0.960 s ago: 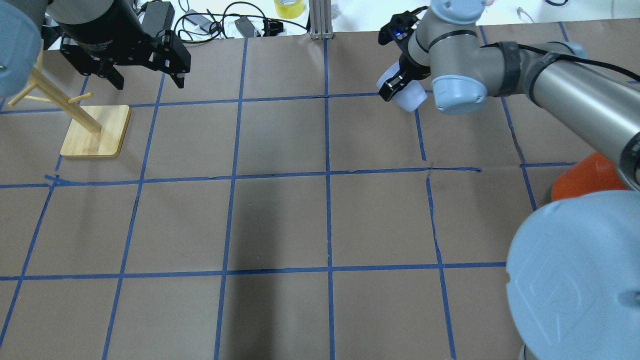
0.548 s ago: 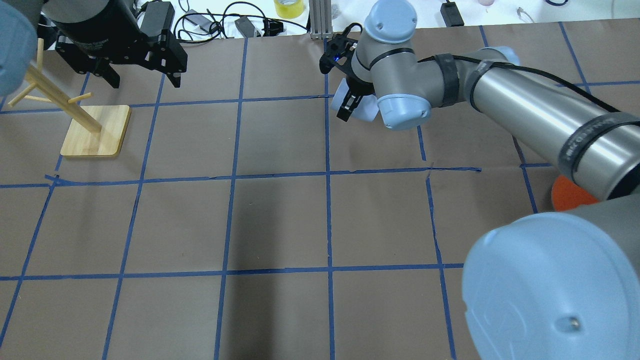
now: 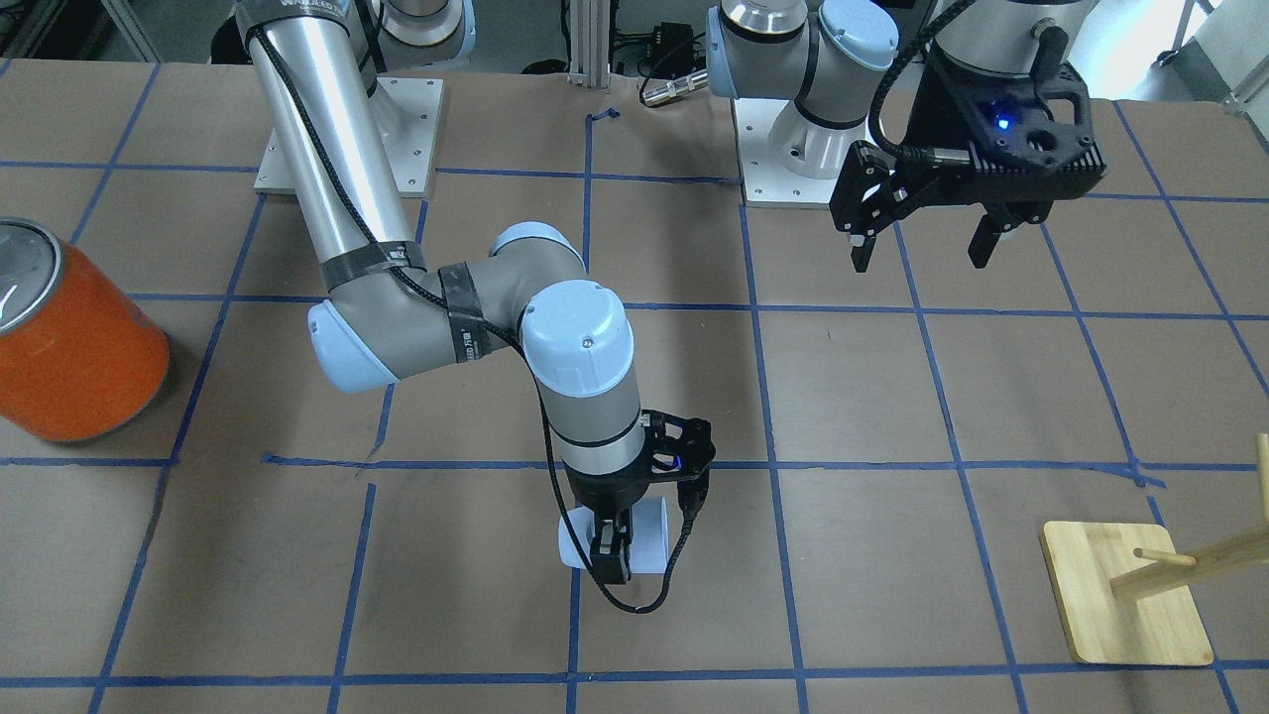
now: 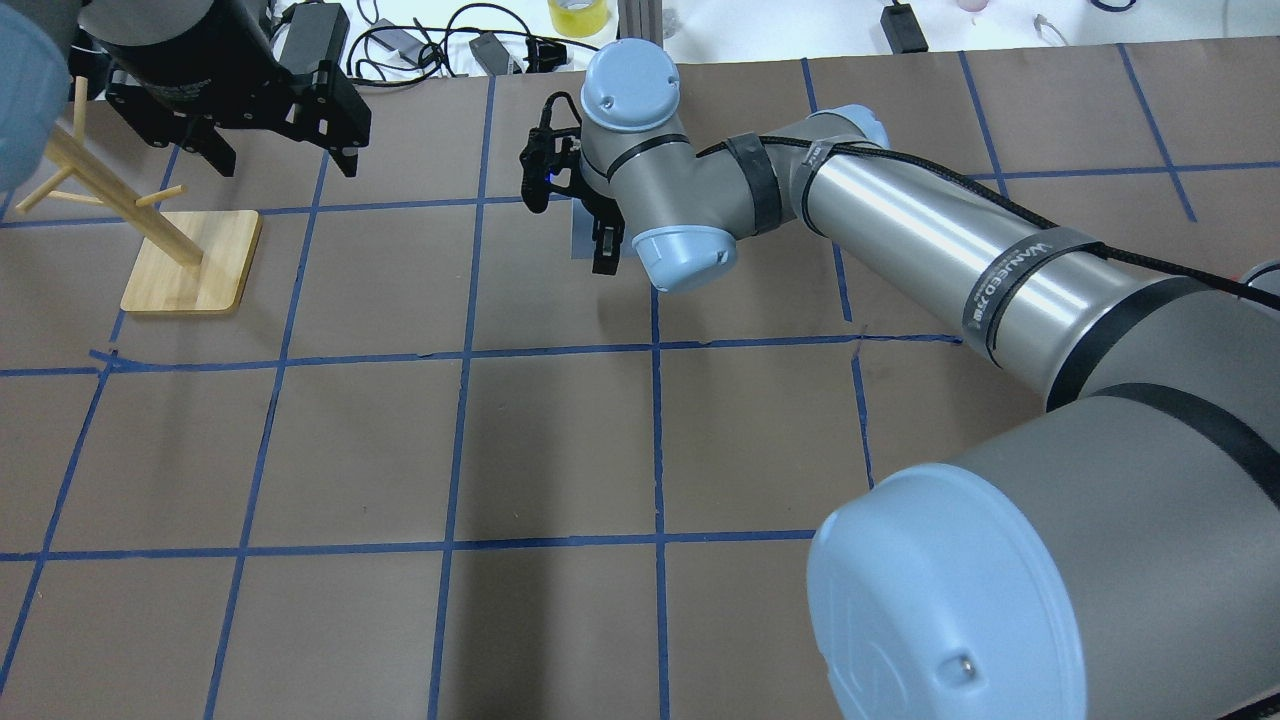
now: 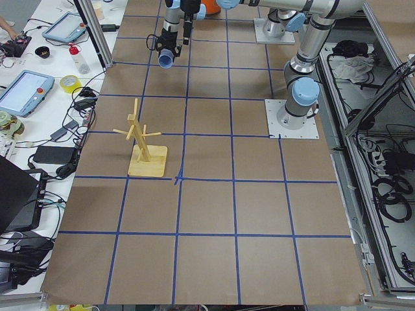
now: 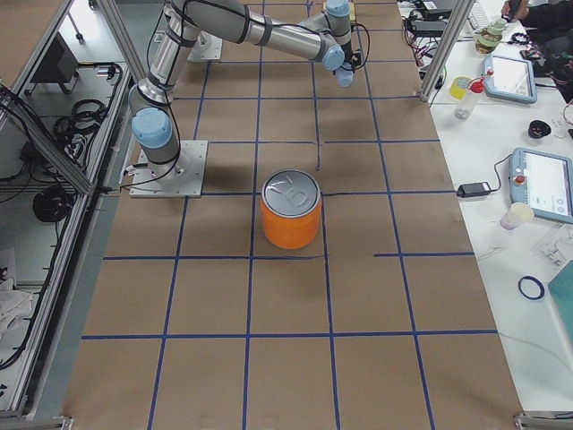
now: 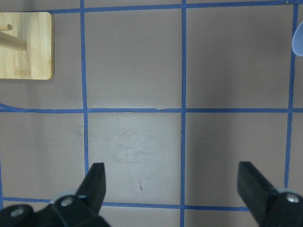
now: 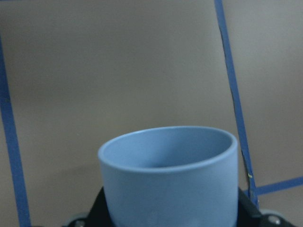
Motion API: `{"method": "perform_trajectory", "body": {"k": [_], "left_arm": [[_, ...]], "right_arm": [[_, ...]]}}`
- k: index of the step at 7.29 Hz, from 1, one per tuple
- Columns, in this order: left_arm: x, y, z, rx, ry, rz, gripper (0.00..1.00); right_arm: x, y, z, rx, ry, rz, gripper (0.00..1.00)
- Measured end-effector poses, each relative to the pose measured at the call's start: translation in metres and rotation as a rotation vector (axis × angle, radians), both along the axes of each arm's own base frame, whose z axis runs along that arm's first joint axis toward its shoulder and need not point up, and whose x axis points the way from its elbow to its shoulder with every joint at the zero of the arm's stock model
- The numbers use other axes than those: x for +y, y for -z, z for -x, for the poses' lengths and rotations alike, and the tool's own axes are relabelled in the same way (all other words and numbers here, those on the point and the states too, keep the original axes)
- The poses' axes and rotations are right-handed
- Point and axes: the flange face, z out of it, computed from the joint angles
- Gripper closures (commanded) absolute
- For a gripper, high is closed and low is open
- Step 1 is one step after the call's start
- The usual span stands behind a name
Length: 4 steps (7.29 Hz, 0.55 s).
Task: Flip cup
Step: 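Carry the cup with the right gripper toward the table center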
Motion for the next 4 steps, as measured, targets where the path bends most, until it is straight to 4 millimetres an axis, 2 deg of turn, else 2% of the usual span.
{"method": "perform_trajectory", "body": {"k": [3, 4], "left_arm": [[0.000, 0.001, 0.000, 0.002, 0.000, -0.006, 0.00], [0.001, 0.001, 0.000, 0.004, 0.000, -0.007, 0.00]], "right_arm": [[0.015, 0.019, -0.021, -0.038, -0.073, -0.045, 0.67], [0.020, 0.025, -0.023, -0.035, -0.078, -0.060, 0.55]]}}
